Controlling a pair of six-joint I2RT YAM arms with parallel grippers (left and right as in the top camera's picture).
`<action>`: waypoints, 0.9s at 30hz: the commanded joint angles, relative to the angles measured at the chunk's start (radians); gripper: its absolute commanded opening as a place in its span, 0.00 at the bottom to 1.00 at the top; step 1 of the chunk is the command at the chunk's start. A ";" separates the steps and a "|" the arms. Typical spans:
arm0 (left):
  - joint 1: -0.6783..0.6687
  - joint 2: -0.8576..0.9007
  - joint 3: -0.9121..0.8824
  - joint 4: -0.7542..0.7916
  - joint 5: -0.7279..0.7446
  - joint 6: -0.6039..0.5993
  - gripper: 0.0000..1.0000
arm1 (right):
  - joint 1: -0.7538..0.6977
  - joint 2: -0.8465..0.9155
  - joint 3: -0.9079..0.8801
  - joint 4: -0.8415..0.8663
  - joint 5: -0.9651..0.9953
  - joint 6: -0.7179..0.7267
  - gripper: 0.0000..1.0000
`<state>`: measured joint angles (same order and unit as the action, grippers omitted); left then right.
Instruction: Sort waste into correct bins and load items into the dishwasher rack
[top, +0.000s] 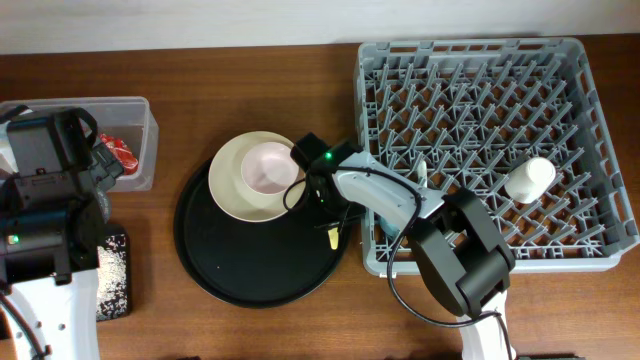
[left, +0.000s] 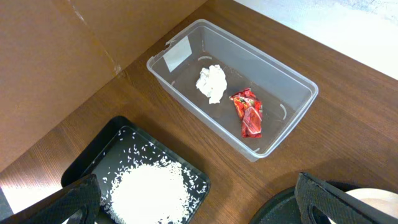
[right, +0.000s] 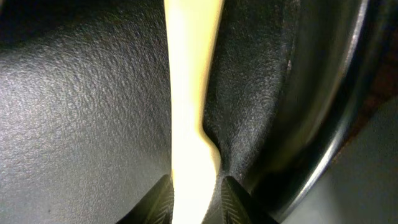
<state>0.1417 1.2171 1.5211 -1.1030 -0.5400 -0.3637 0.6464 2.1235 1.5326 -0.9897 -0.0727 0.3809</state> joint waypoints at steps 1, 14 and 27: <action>0.003 -0.006 0.008 0.002 -0.014 -0.014 0.99 | -0.002 -0.006 -0.055 0.034 -0.006 -0.005 0.29; 0.003 -0.006 0.008 0.002 -0.014 -0.014 0.99 | -0.006 -0.012 -0.061 0.039 -0.028 -0.006 0.08; 0.003 -0.006 0.008 0.002 -0.014 -0.014 0.99 | -0.001 -0.094 0.011 0.069 -0.020 -0.056 0.32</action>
<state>0.1417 1.2171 1.5211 -1.1030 -0.5400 -0.3637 0.6502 2.0777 1.5101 -0.9405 -0.0982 0.3431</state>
